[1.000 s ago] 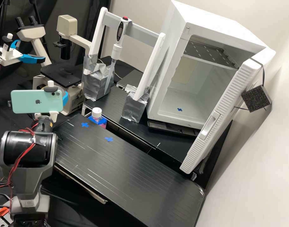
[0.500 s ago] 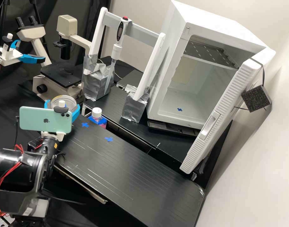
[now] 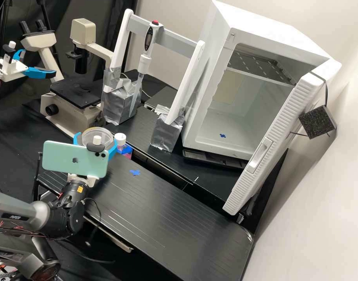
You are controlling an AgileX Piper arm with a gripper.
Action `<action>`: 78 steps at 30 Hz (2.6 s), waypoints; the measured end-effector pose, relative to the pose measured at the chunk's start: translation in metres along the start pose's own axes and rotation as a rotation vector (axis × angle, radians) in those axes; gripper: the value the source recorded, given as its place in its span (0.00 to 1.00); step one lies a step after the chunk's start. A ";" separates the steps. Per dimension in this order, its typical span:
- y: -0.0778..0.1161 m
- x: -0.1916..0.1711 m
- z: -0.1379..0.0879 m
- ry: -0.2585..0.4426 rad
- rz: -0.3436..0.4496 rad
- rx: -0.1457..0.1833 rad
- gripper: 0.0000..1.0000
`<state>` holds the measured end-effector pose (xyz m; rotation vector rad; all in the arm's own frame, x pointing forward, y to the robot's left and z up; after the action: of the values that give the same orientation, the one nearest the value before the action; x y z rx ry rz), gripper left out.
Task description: Move the petri dish to the bench
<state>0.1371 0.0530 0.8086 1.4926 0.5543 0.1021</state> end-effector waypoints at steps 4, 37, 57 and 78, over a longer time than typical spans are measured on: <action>0.004 -0.004 0.005 -0.035 0.014 -0.017 0.00; 0.020 -0.027 0.050 -0.321 0.124 0.055 1.00; 0.023 -0.020 0.017 -0.175 0.170 -0.077 1.00; 0.007 0.019 -0.005 -0.099 0.337 0.115 1.00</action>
<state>0.1533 0.0658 0.8097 1.6836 0.2274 0.2609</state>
